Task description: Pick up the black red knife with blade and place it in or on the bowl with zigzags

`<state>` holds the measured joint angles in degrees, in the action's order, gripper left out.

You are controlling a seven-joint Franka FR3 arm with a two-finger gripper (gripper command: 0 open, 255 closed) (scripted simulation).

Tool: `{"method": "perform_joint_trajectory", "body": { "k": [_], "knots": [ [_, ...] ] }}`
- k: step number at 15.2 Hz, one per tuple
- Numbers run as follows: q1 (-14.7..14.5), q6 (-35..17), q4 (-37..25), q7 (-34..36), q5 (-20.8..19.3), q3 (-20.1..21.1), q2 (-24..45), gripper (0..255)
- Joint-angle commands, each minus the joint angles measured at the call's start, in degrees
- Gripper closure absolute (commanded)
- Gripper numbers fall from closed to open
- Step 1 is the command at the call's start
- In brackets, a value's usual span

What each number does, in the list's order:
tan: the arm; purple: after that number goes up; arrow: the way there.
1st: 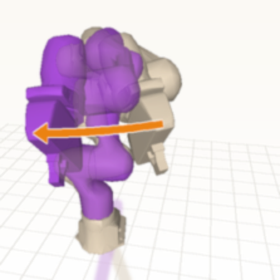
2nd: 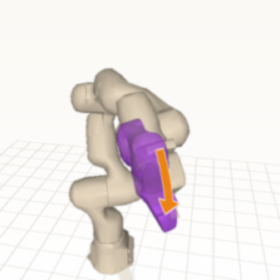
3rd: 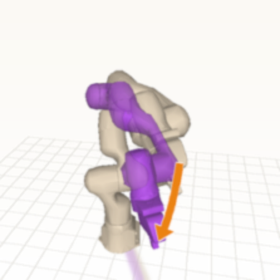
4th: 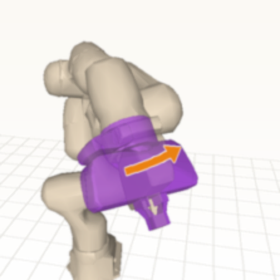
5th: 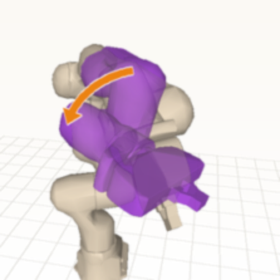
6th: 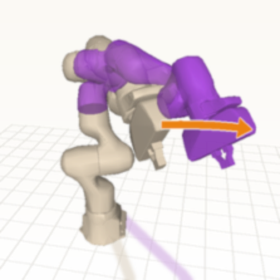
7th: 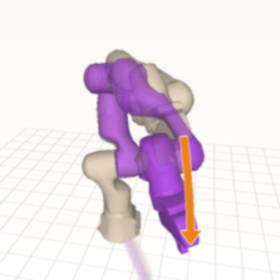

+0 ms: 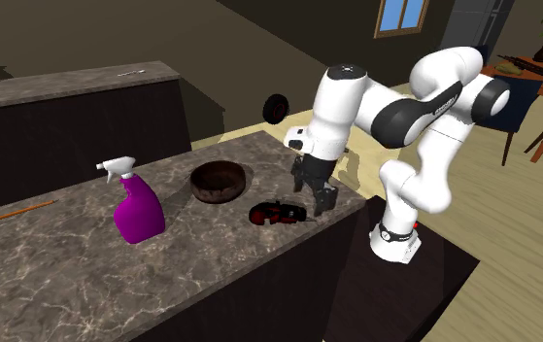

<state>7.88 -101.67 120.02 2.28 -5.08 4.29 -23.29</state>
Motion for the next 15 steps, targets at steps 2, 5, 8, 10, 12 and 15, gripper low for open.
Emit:
{"method": "perform_joint_trajectory", "body": {
  "k": [2, 5, 8, 10, 12, 15],
  "knots": [
    [1.8, -0.5, -3.8, 3.3, -2.6, 0.2, 6.0, 0],
    [2.1, -2.1, -3.0, 3.8, -3.1, 0.0, 7.1, 0],
    [2.2, -4.4, -0.8, 3.9, -3.3, -0.2, 7.2, 0],
    [2.3, -5.9, 0.5, 4.0, -3.4, -0.3, 7.4, 0],
    [2.3, -6.4, 0.9, 4.0, -3.4, -0.3, 7.4, 0],
    [2.3, -6.4, 0.9, 4.0, -3.4, -0.3, 7.4, 0]
  ]
}}
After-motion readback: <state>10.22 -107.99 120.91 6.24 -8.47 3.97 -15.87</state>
